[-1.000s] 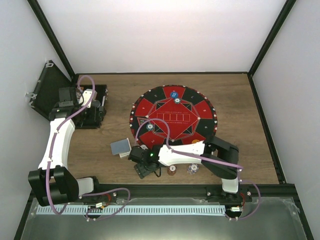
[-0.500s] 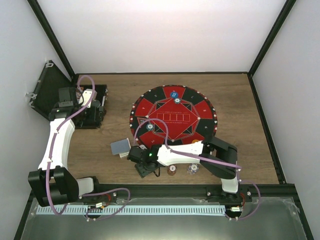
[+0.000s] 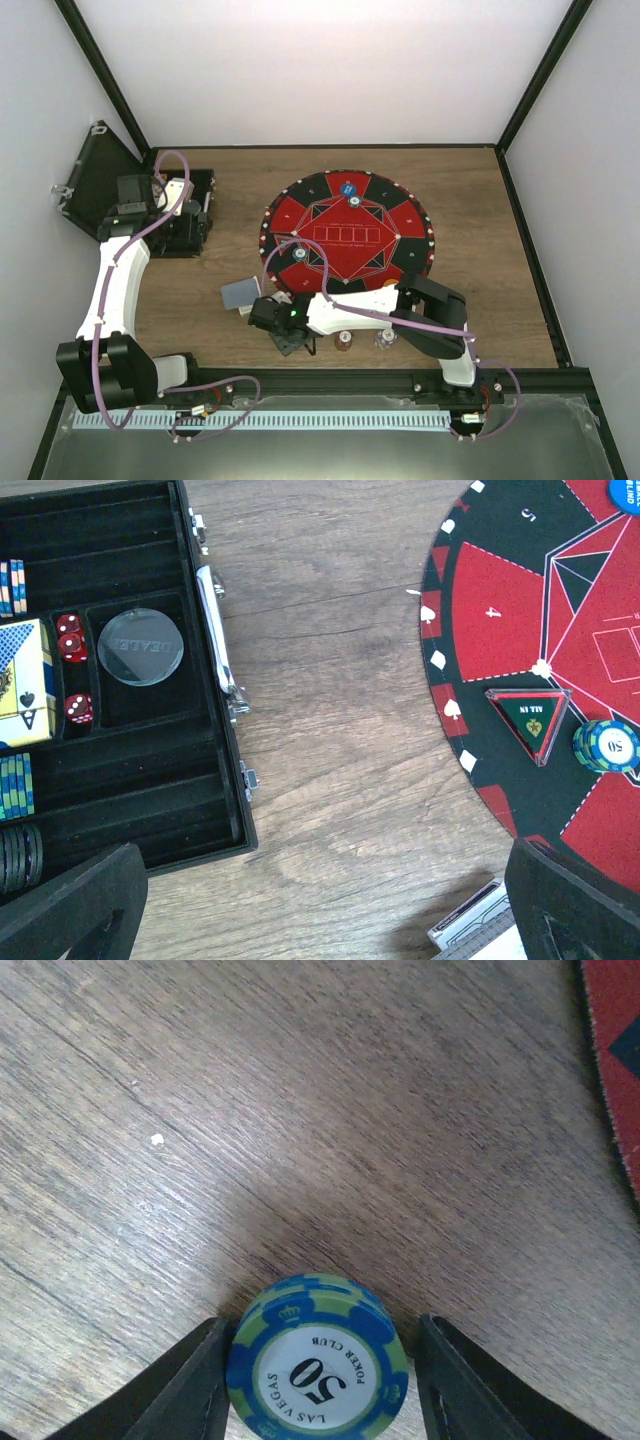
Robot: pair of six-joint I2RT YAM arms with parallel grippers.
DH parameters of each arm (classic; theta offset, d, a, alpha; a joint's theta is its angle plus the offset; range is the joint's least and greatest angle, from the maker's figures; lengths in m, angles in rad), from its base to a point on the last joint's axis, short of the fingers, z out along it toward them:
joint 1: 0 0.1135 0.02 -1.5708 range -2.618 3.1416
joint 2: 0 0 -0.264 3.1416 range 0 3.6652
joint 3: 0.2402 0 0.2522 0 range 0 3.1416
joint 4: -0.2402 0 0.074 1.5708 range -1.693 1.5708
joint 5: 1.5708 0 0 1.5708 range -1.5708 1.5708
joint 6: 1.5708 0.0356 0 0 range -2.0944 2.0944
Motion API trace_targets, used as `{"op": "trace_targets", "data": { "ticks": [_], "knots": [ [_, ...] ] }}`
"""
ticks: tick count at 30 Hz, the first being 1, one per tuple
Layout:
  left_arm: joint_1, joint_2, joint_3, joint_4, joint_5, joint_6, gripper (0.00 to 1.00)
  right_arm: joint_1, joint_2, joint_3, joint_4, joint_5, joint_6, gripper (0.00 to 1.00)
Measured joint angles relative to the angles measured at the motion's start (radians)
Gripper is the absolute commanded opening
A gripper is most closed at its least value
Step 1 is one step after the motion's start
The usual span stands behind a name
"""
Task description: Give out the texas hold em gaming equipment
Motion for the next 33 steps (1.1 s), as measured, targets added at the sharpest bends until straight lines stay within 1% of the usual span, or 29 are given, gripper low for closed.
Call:
{"op": "trace_targets", "data": {
  "ticks": [10,14,19,25,33],
  "knots": [
    [0.000,0.000,0.000,0.000,0.000,0.000,1.00,0.001,0.012,0.023,-0.026,0.009,-0.004,0.43],
    [0.000,0.000,0.000,0.000,0.000,0.000,1.00,0.001,0.016,0.034,-0.042,0.008,-0.005,0.35],
    [0.000,0.000,0.000,0.000,0.002,0.000,1.00,0.002,0.016,0.036,-0.058,0.009,-0.007,0.31],
    [0.000,0.000,0.000,0.000,0.008,0.000,1.00,0.000,0.003,0.039,-0.082,0.014,-0.008,0.31],
    [0.000,0.000,0.000,0.000,0.009,0.000,1.00,-0.054,-0.100,0.039,-0.091,0.011,-0.022,0.31]
  ]
}}
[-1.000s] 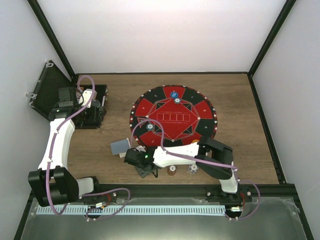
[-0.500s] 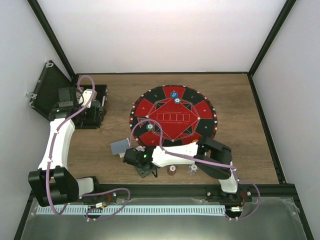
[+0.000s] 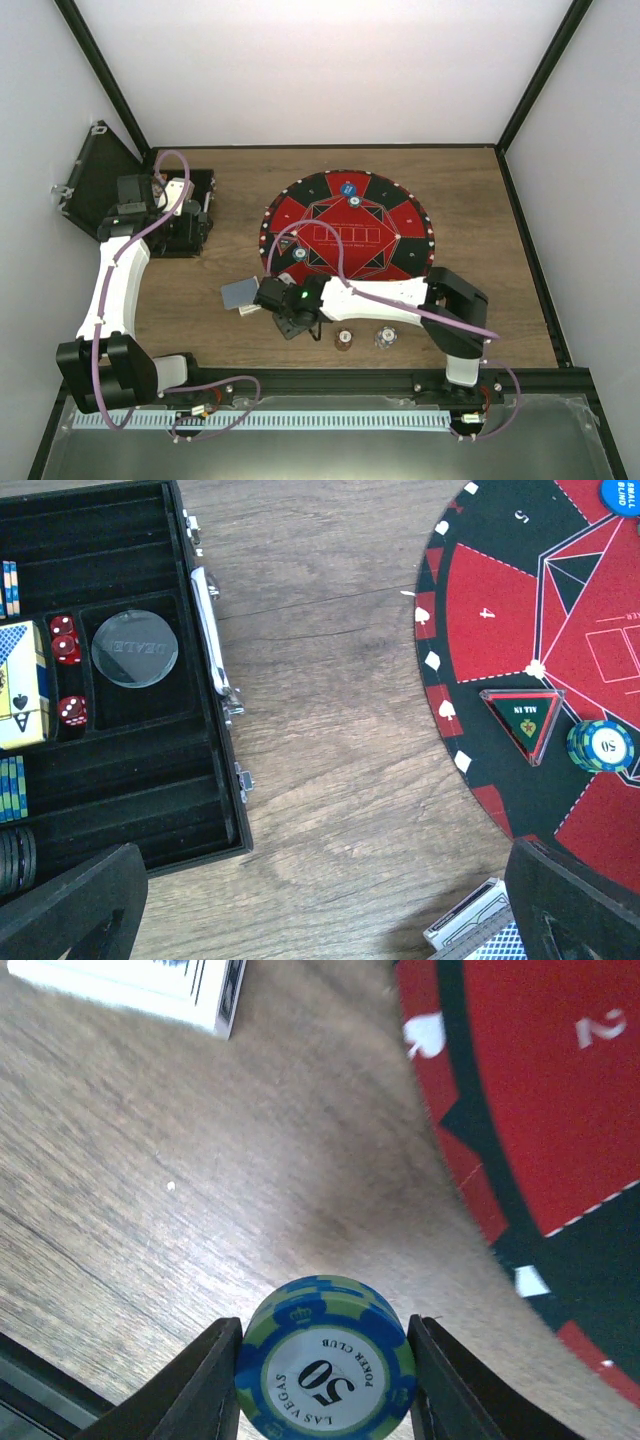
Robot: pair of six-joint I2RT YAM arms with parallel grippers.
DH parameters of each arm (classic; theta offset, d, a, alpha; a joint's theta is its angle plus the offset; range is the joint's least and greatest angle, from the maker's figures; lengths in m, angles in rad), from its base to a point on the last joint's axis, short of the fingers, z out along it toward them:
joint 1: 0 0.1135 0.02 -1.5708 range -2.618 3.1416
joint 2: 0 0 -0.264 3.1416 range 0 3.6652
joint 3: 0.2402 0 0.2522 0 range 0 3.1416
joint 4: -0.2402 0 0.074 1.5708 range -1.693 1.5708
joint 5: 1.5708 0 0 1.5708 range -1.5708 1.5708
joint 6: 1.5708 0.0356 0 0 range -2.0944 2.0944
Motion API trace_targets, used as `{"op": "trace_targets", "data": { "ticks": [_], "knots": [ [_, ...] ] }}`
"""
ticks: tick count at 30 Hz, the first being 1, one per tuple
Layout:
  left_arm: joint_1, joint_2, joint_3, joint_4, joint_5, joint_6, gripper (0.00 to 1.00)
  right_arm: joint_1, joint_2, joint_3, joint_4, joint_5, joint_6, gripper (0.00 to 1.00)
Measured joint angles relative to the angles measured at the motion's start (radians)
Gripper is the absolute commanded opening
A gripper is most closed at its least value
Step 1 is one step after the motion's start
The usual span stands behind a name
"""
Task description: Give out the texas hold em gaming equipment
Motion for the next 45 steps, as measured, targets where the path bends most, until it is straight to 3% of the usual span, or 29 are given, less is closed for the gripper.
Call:
{"op": "trace_targets", "data": {
  "ticks": [13,22,30,45],
  "knots": [
    [0.000,0.000,0.000,0.000,0.006,0.000,1.00,-0.074,-0.063,-0.101,0.038,-0.036,-0.026,0.29],
    [0.000,0.000,0.000,0.000,0.006,0.000,1.00,-0.430,-0.229,-0.252,0.063,-0.016,-0.103,0.30],
    [0.000,0.000,0.000,-0.001,0.005,0.001,1.00,-0.595,-0.240,-0.375,0.112,-0.011,-0.164,0.29],
    [0.000,0.008,0.001,-0.001,0.005,0.003,1.00,-0.644,-0.206,-0.421,0.192,-0.015,-0.200,0.30]
  ]
}}
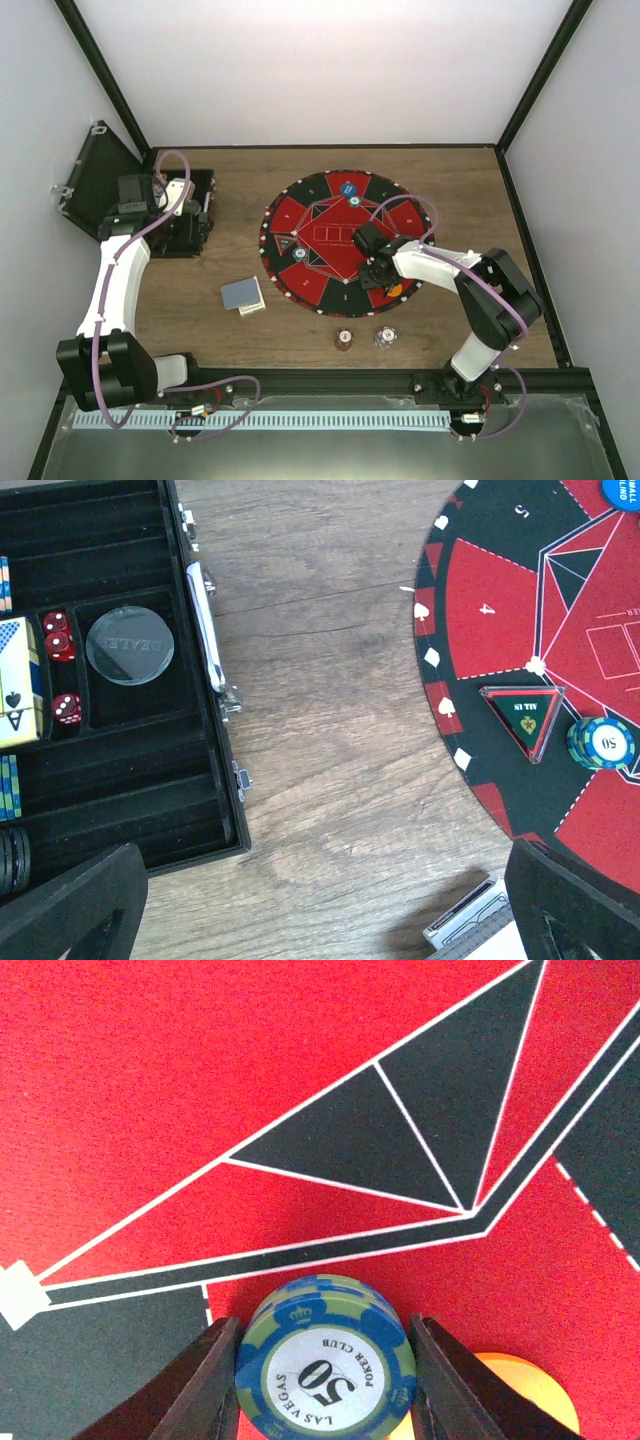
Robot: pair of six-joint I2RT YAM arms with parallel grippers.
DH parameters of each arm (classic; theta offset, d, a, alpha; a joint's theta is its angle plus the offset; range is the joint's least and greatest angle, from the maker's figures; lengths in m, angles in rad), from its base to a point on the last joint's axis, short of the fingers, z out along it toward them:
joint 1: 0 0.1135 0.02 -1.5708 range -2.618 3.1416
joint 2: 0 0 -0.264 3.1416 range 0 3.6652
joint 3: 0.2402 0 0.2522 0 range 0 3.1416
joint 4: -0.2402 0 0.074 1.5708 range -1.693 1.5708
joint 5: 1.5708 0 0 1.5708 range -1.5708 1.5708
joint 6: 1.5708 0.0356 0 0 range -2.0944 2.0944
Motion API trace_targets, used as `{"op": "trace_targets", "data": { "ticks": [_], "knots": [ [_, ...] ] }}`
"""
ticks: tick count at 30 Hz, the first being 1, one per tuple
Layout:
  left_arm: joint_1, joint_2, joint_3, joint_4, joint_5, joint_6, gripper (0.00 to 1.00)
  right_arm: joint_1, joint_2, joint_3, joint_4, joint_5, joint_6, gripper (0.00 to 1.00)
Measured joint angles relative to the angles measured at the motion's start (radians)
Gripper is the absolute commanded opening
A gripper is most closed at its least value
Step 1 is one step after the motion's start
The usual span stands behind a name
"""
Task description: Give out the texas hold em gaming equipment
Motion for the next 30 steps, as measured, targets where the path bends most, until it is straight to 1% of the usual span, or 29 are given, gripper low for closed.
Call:
{"op": "trace_targets", "data": {
  "ticks": [1,2,4,5,6,14,18,21,24,30],
  "knots": [
    [0.000,0.002,0.000,0.000,0.000,0.000,1.00,0.000,0.000,0.000,0.002,0.000,0.000,0.31],
    [0.000,0.003,0.000,0.000,0.000,0.000,1.00,0.000,0.001,0.000,0.004,0.000,0.000,0.35],
    [0.000,0.004,0.000,0.000,0.000,0.000,1.00,0.000,0.002,0.000,0.004,0.001,0.000,0.54],
    [0.000,0.004,0.000,0.000,0.000,0.000,1.00,0.000,0.002,0.000,0.004,0.001,0.000,0.61],
    [0.000,0.004,0.000,0.000,0.000,0.000,1.00,0.000,0.002,0.000,0.005,0.003,-0.005,0.65],
    [0.000,0.004,0.000,0.001,0.001,0.000,1.00,0.003,-0.011,0.019,-0.027,0.015,0.001,0.68],
    [0.000,0.004,0.000,0.001,0.001,0.000,1.00,0.049,-0.063,0.068,-0.084,0.038,0.017,0.72],
    [0.000,0.004,0.000,0.001,0.001,0.000,1.00,0.135,-0.116,0.111,-0.123,0.051,0.045,0.77],
    [0.000,0.005,0.000,0.001,0.001,0.000,1.00,0.269,-0.168,0.138,-0.161,0.058,0.088,0.80],
    [0.000,0.006,0.000,0.001,0.001,0.000,1.00,0.481,-0.180,0.142,-0.251,0.037,0.170,0.82]
  ]
}}
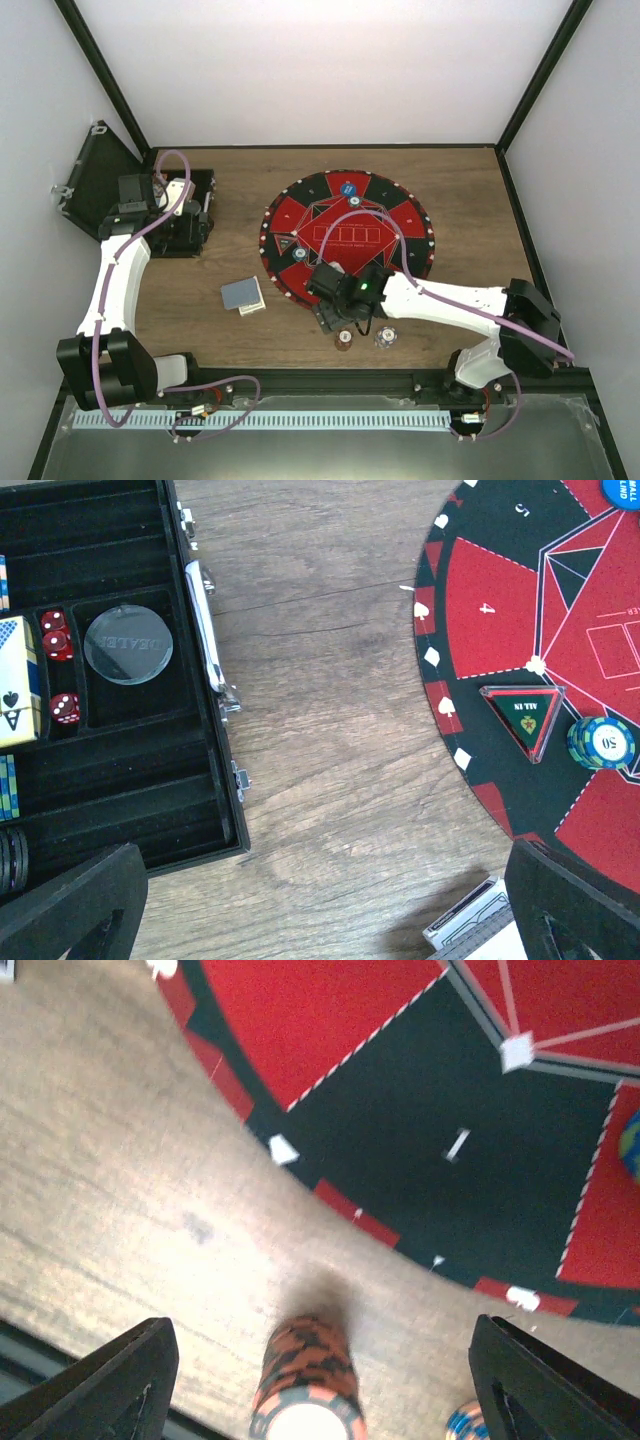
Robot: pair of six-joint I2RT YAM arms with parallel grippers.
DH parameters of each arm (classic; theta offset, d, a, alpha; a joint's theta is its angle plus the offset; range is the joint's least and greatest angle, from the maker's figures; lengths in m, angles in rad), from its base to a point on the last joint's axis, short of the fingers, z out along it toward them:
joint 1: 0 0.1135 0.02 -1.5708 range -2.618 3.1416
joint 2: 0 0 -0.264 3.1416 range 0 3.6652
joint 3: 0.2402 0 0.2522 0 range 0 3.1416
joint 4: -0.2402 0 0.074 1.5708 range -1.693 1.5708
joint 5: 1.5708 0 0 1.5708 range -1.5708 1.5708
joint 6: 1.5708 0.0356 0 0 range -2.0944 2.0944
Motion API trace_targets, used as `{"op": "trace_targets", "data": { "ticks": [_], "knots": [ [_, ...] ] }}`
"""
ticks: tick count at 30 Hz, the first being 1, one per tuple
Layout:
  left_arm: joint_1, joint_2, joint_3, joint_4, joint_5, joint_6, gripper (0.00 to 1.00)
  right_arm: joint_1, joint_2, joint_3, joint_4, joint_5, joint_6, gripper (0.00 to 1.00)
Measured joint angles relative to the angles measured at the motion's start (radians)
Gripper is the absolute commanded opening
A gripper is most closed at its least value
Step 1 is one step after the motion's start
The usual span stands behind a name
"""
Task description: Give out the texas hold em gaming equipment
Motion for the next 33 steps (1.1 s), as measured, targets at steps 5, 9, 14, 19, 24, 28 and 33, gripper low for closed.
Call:
{"op": "trace_targets", "data": {
  "ticks": [5,9,14,19,24,28,33],
  "knots": [
    [0.000,0.003,0.000,0.000,0.001,0.000,1.00,0.071,0.008,-0.008,-0.051,-0.011,0.049,0.82],
    [0.000,0.003,0.000,0.001,0.001,0.000,1.00,0.090,0.019,-0.024,-0.062,-0.028,0.071,0.80],
    [0.000,0.004,0.000,0.000,0.000,0.000,1.00,0.109,0.046,-0.056,-0.060,-0.044,0.087,0.75],
    [0.000,0.005,0.000,0.001,0.000,0.000,1.00,0.111,0.051,-0.080,-0.058,-0.056,0.099,0.69],
    [0.000,0.007,0.000,0.001,0.001,0.000,1.00,0.111,0.052,-0.085,-0.046,-0.060,0.101,0.62],
    [0.000,0.009,0.000,0.000,0.000,0.000,1.00,0.111,0.059,-0.090,-0.040,-0.060,0.103,0.57],
    [0.000,0.009,0.000,0.000,0.001,0.000,1.00,0.113,0.061,-0.090,-0.037,-0.060,0.106,0.50]
  ]
}}
